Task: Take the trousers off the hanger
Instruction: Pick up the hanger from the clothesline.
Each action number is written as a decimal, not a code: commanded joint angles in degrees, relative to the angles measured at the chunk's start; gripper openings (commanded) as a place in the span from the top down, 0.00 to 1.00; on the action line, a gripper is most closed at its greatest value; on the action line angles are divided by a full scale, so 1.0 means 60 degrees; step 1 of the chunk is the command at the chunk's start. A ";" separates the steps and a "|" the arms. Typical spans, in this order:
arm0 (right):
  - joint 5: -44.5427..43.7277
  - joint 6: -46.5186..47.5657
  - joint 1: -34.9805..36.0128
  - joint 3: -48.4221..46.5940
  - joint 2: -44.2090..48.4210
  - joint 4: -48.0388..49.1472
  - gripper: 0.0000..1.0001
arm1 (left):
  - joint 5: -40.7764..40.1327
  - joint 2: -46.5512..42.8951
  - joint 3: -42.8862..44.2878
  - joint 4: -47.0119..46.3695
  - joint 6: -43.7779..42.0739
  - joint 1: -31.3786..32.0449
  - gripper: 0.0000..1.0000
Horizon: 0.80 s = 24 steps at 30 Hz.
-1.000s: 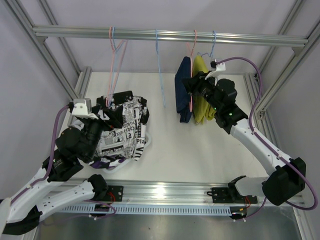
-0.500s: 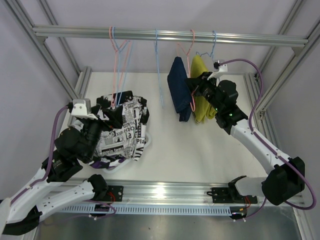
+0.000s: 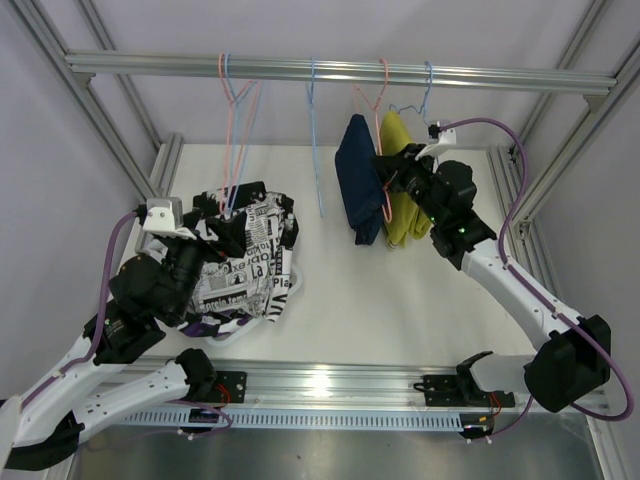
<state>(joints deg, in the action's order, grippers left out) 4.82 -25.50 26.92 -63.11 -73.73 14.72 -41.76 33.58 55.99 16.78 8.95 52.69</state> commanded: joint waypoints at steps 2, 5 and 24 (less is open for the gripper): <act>-0.0641 0.0220 0.0332 -0.0583 0.0599 0.0463 1.00 | 0.0148 -0.0001 -0.0044 -0.0350 -0.0188 -0.0051 0.01; -0.1226 0.0776 0.0654 -0.0994 0.0468 -0.0049 1.00 | 0.0163 0.0013 -0.0059 -0.0335 -0.0188 -0.0051 0.01; -0.3058 0.2008 0.1417 -0.2269 0.0468 -0.0666 1.00 | 0.0133 0.0101 -0.0088 -0.0379 -0.0290 0.0037 0.01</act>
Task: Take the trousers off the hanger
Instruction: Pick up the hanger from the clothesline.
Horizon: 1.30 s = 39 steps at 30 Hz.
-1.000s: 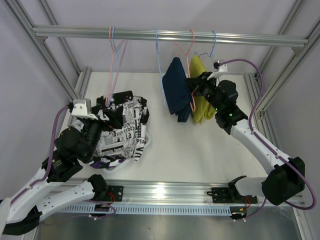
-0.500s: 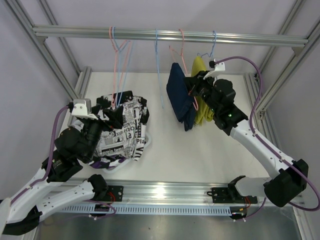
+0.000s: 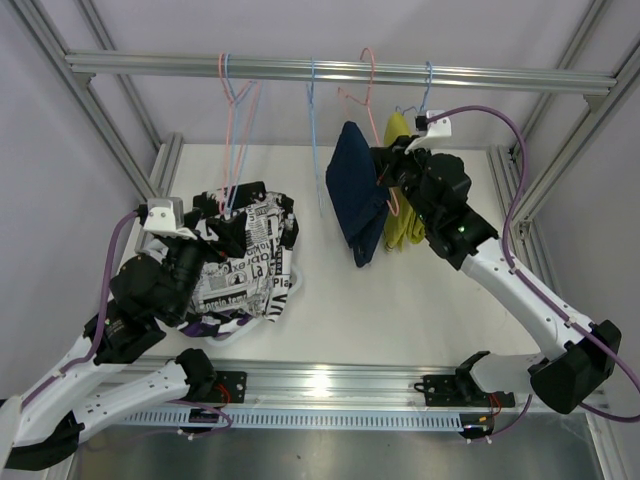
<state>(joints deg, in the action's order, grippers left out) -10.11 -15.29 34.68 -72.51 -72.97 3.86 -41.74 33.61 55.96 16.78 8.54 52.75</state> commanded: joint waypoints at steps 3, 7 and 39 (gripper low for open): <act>-0.0673 0.0394 0.0197 -0.0718 0.0428 0.1144 1.00 | 0.0144 0.0127 -0.0084 -0.0379 -0.0221 0.0041 0.01; -0.1389 0.0833 0.0635 -0.0863 0.0604 0.0956 1.00 | 0.0174 0.0141 -0.0070 -0.0350 -0.0265 0.0129 0.01; -0.5799 0.0527 0.3360 0.1055 0.3006 0.0046 1.00 | -0.1788 0.1296 -0.1563 -0.3571 -0.3590 0.4185 0.01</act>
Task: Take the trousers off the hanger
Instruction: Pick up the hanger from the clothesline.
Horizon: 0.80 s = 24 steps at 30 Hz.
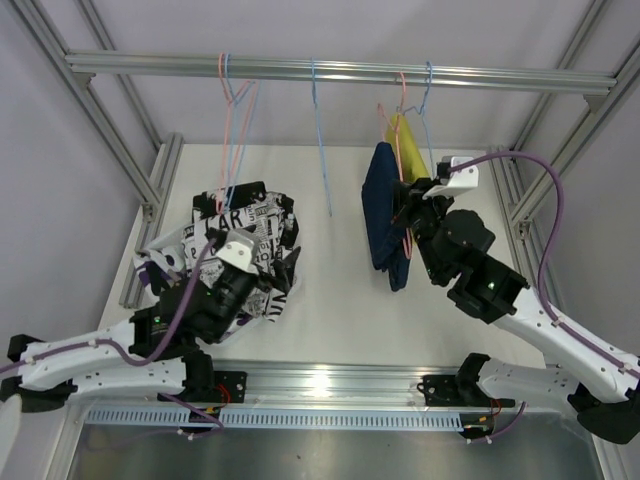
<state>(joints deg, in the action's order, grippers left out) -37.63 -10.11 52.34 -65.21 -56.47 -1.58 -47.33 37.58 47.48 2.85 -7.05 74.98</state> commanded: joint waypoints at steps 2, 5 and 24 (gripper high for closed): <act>-0.1666 -0.0366 0.0767 -0.0060 0.0227 0.0938 1.00 | -0.1250 0.1131 -0.0121 -0.1763 -0.1401 0.0918 0.01; -0.1990 -0.0453 0.1105 0.0042 0.0227 0.0894 1.00 | -0.1939 0.1923 -0.0048 -0.2438 -0.1580 0.1302 0.01; -0.3397 -0.1684 0.2088 0.0863 0.0051 0.0514 1.00 | -0.2614 0.3782 -0.0750 -0.4356 0.1438 0.2019 0.00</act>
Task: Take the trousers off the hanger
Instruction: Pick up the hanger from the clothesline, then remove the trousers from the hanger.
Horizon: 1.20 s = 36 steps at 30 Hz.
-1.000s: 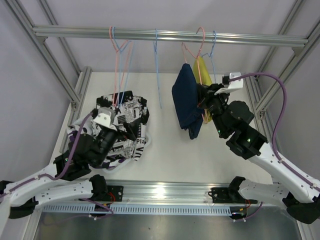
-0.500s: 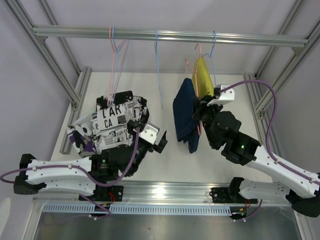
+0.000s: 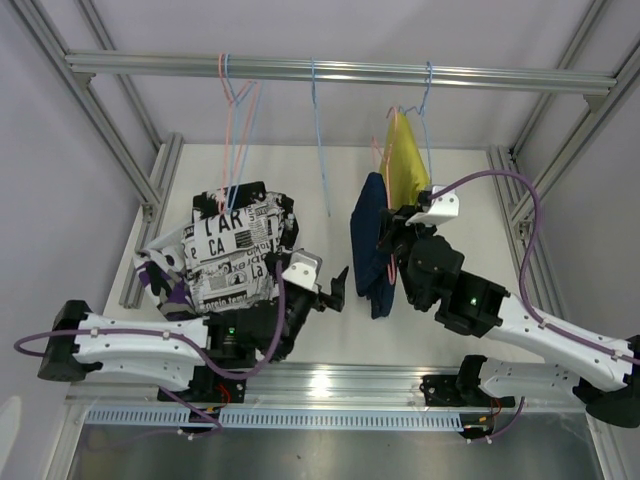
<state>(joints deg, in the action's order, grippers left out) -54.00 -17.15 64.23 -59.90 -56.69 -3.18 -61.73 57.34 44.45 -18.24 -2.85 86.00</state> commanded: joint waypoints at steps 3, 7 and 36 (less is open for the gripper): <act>-0.0698 -0.0687 0.0106 0.0183 0.0102 0.0735 1.00 | -0.0243 0.0929 -0.0303 -0.1149 0.0885 0.0316 0.01; -0.0756 -0.0760 0.0106 0.0330 0.0131 0.0691 1.00 | 0.0064 0.1150 -0.0463 -0.1062 0.1514 0.0360 0.01; -0.0712 -0.1697 0.0062 0.1604 -0.0147 0.0677 1.00 | 0.0313 0.3538 -0.0640 -0.2307 0.3052 0.0667 0.01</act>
<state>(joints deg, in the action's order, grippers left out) -55.68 -24.05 64.55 -50.54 -57.67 -3.16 -59.37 77.89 40.93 -28.77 11.68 89.54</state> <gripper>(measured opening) 0.063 0.994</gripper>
